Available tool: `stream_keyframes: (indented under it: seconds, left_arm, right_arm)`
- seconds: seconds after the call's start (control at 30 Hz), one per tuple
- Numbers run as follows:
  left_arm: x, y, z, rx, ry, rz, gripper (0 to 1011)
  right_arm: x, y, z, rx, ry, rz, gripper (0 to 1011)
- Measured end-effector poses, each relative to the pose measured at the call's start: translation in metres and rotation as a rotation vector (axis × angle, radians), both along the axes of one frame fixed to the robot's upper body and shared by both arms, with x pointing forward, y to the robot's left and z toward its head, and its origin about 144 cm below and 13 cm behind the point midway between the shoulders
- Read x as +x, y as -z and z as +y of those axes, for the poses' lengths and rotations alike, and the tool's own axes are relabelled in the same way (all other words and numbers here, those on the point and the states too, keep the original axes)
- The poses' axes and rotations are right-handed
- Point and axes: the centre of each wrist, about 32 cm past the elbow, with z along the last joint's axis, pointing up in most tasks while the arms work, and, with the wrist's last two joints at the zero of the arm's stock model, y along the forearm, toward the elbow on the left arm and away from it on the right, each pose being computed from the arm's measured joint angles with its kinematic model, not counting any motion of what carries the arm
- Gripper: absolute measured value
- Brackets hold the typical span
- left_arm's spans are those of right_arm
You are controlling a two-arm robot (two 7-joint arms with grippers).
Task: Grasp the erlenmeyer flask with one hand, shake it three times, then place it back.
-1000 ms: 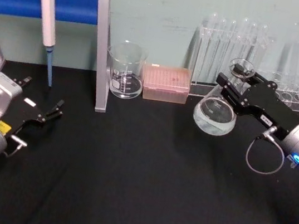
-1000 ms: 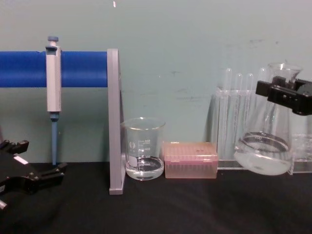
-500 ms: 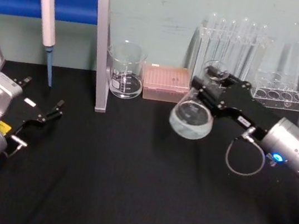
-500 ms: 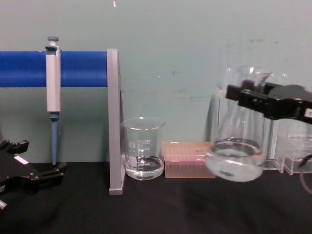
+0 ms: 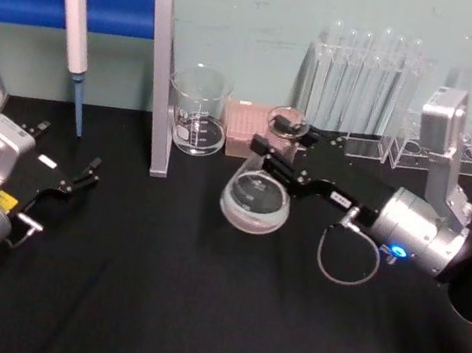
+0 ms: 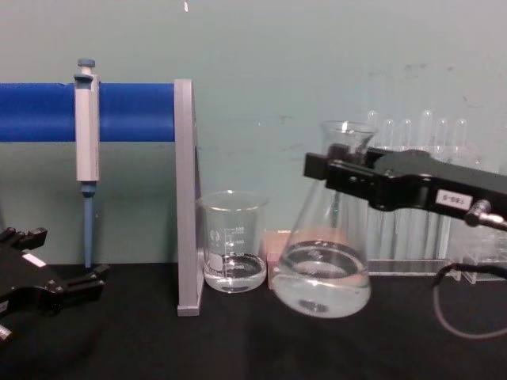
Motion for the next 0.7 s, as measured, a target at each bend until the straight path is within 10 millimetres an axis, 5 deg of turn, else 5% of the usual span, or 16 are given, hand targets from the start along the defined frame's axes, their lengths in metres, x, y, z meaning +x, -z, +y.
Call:
stream_keyframes:
  seconds: [0.7]
  left_arm:
    - [0.0, 0.0, 0.0, 0.0, 0.0, 0.0, 1001]
  right_arm:
    - [0.004, 0.003, 0.023, -0.013, -0.103, 0.021, 457]
